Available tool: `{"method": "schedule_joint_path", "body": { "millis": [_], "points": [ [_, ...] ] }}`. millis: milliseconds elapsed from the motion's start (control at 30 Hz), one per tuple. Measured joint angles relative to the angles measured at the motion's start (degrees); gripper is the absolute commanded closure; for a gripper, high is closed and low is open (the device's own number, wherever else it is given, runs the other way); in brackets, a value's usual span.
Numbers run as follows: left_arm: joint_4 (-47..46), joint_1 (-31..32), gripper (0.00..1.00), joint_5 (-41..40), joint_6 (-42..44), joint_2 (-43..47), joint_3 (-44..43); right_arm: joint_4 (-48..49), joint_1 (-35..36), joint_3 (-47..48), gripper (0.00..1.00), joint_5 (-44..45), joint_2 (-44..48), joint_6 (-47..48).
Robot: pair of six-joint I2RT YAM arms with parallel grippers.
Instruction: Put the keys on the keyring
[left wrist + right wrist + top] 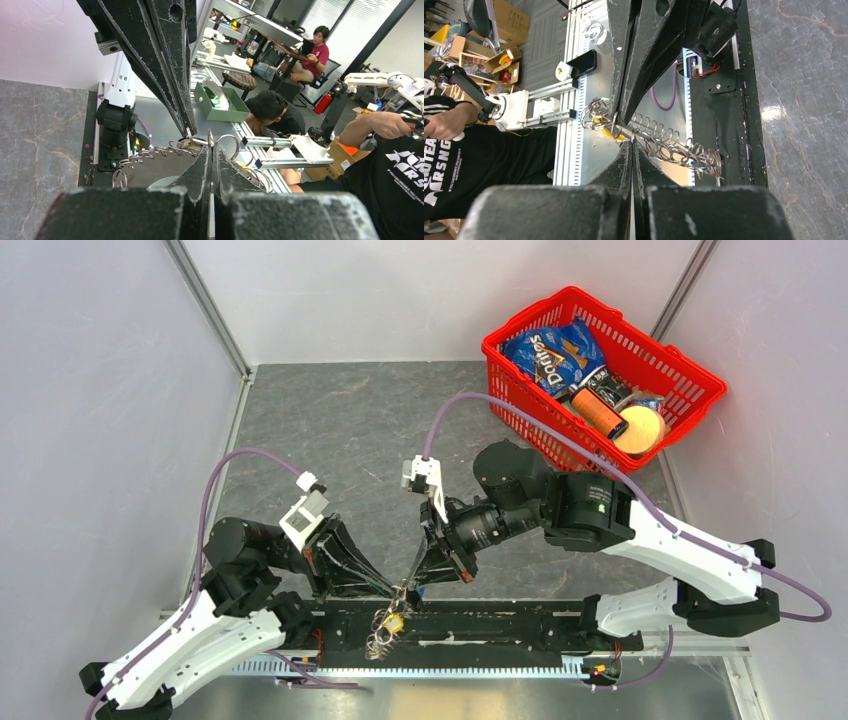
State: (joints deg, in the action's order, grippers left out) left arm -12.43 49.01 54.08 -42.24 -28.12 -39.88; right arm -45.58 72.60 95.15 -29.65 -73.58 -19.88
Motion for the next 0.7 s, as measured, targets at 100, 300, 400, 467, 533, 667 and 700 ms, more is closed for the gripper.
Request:
{"method": "schedule_joint_path", "body": {
  "millis": [100,300,400,467,533,667,700],
  "points": [
    [0.00,0.00,0.98,0.00,0.04,0.00,0.00,-0.04,0.00,0.44,1.00,0.22,-0.70,-0.11],
    [0.17,0.00,0.98,0.20,0.35,0.00,0.00,-0.83,0.04,1.05,1.00,1.44,-1.31,-0.31],
    [0.59,0.00,0.98,0.22,0.83,0.00,0.00,-1.62,0.04,1.42,1.00,1.92,-1.38,-0.57],
    [1.01,0.00,0.98,0.24,1.22,0.04,0.00,-1.95,0.04,1.44,1.00,2.49,-1.40,-0.70],
    [1.44,-0.02,0.98,0.28,1.42,0.13,0.00,-2.25,0.04,1.55,1.00,2.84,-1.49,-0.81],
    [2.10,-0.02,0.98,0.42,1.73,0.63,0.00,-2.80,0.04,1.64,1.00,3.48,-1.57,-1.18],
    [2.27,-0.02,0.98,0.42,1.86,0.83,0.00,-2.93,0.04,1.68,1.00,3.67,-1.60,-1.20]
  ]
}}
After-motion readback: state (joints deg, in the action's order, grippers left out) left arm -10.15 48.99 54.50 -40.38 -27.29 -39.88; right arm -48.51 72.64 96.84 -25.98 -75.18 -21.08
